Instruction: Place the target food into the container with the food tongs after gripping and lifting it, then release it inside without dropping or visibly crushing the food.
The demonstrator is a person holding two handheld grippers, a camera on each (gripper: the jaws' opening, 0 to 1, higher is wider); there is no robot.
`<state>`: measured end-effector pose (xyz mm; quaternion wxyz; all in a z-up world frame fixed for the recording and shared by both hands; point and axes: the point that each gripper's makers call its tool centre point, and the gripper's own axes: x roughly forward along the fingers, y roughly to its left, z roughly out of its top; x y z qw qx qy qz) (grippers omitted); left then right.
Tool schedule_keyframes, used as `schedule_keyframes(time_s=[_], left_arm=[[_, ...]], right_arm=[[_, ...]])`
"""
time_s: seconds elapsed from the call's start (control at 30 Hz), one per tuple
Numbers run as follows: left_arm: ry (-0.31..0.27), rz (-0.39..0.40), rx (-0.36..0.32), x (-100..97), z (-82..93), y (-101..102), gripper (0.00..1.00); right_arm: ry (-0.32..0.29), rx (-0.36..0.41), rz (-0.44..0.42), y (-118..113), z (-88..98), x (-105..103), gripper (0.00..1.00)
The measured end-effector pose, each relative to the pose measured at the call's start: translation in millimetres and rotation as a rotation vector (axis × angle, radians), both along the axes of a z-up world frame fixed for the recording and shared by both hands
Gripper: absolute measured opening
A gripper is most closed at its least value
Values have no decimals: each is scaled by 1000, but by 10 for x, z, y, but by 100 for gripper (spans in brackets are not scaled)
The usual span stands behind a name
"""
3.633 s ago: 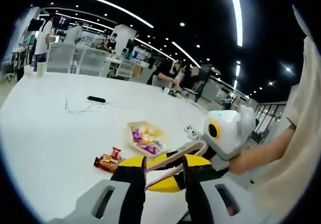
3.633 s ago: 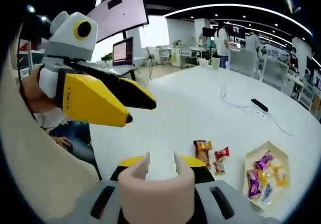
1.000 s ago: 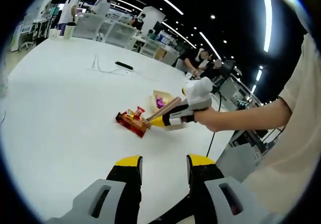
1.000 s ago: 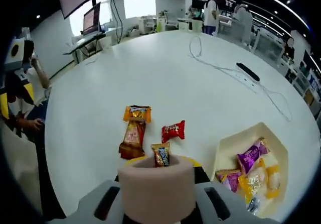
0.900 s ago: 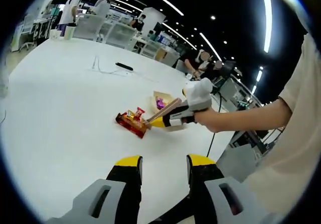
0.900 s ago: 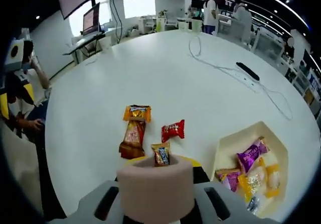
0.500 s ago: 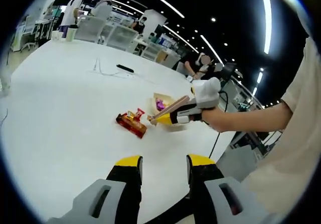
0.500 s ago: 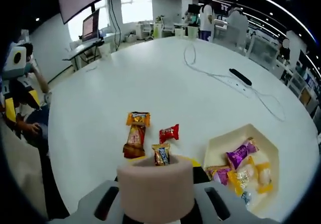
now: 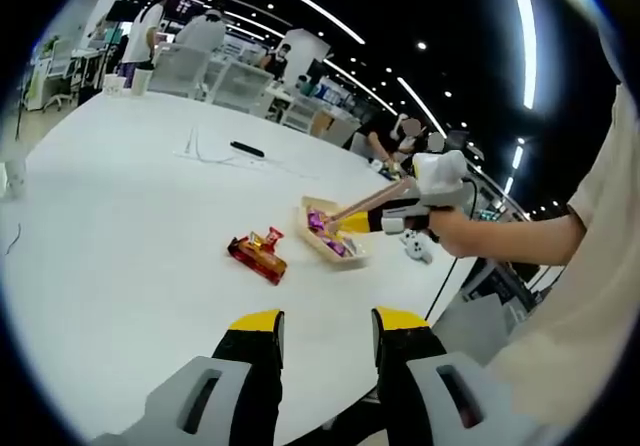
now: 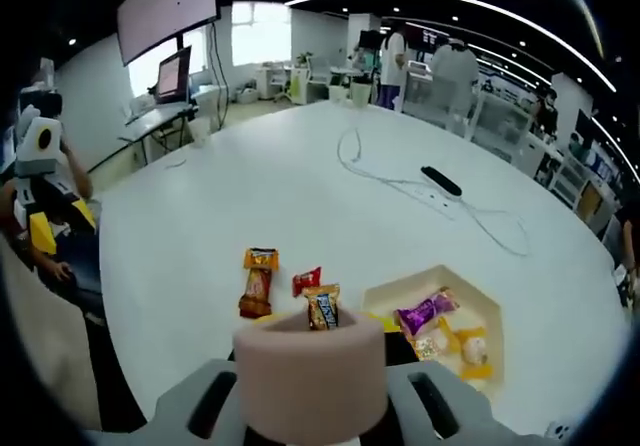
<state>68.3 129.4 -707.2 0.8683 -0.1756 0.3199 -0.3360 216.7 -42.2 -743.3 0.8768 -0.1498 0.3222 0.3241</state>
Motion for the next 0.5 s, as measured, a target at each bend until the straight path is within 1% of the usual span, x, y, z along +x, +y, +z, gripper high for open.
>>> schedule_keyframes(time_s=[0.13, 0.3, 0.37, 0.5], left_arm=[[-6, -11, -10, -19, 16, -72, 34], [-34, -23, -28, 19, 96, -145, 34], [-46, -24, -36, 37, 121, -165, 34], [-55, -9, -49, 68, 130, -188, 34]], right_arm=[[-24, -15, -13, -113, 112, -30, 17], [-45, -24, -25, -232, 229, -39, 17], [-53, -28, -34, -302, 268, -21, 17], [-62, -27, -51, -356, 339, -31, 17]])
